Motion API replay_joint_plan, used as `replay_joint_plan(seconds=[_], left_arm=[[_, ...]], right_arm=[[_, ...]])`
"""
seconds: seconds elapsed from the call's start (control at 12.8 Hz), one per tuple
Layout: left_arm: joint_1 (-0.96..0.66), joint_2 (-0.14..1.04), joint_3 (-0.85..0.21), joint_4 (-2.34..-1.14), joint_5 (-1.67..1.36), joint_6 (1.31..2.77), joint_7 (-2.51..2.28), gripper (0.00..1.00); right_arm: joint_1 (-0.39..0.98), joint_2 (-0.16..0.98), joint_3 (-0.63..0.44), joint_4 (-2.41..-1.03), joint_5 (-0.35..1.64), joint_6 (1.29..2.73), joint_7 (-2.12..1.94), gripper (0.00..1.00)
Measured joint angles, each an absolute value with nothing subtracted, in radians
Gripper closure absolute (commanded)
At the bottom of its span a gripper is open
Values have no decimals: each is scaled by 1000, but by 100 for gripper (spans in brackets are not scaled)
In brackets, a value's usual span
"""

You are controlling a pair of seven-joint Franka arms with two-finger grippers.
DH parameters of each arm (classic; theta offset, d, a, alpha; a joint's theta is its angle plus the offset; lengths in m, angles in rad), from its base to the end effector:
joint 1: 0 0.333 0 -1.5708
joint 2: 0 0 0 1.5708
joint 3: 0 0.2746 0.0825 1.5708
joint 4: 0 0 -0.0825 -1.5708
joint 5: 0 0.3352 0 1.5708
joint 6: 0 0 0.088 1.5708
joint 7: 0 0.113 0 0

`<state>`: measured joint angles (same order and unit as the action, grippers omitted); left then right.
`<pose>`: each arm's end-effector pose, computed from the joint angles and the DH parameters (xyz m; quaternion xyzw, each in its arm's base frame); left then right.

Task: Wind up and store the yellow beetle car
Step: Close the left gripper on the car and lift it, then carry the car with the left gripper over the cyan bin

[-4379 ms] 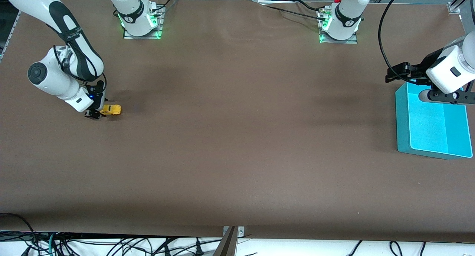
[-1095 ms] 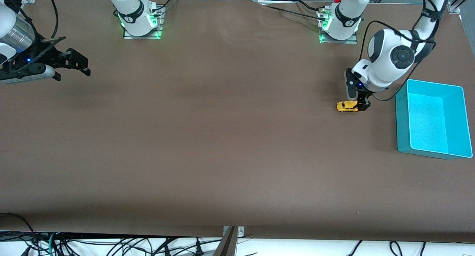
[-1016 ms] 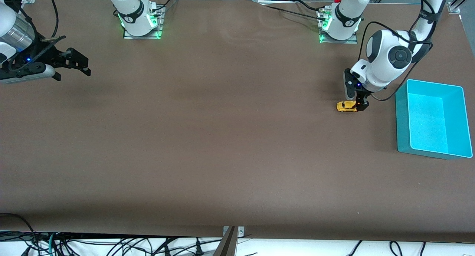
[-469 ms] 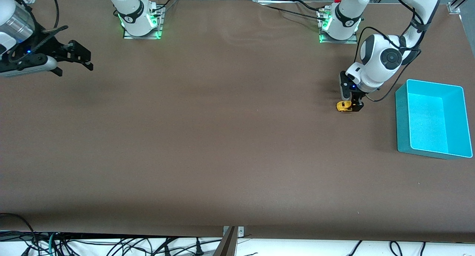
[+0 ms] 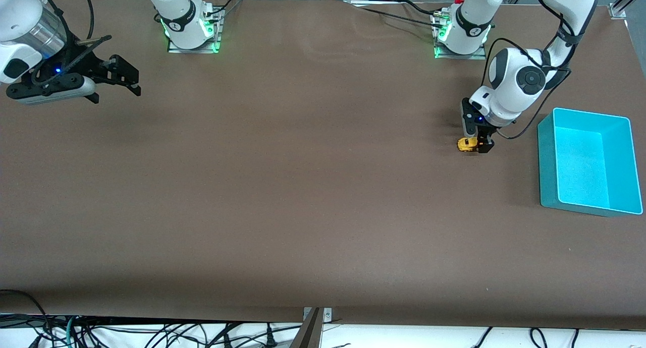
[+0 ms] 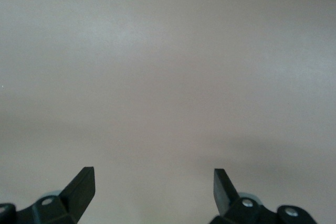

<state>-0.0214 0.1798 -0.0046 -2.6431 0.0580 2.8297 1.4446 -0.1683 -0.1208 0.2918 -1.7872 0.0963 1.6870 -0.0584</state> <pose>0.4021 -0.0134 0.1835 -0.7229 0.6909 0.0030 0.0087 0.4762 0.0757 0.5521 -0.9959 -0.0847 -0.0069 0.0308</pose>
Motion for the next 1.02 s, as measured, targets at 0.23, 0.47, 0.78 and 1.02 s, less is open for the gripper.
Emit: replay_joint_plan(seconds=[0.23, 0.47, 0.78, 1.02], left_arm=[[-21, 180, -5, -2642, 58, 2843, 1445, 95], [-12, 175, -4, -2640, 58, 2836, 1454, 95], [35, 59, -1, -2524, 58, 2503, 1491, 95], [90, 5, 6, -2347, 58, 2271, 1593, 94]], right_arm=[[-170, -116, 291, -1787, 96, 1687, -58, 0], [-171, -109, 289, -1787, 93, 1691, -58, 0], [-171, -103, 289, -1785, 86, 1691, -58, 0], [-171, -102, 289, -1782, 83, 1692, -58, 0]])
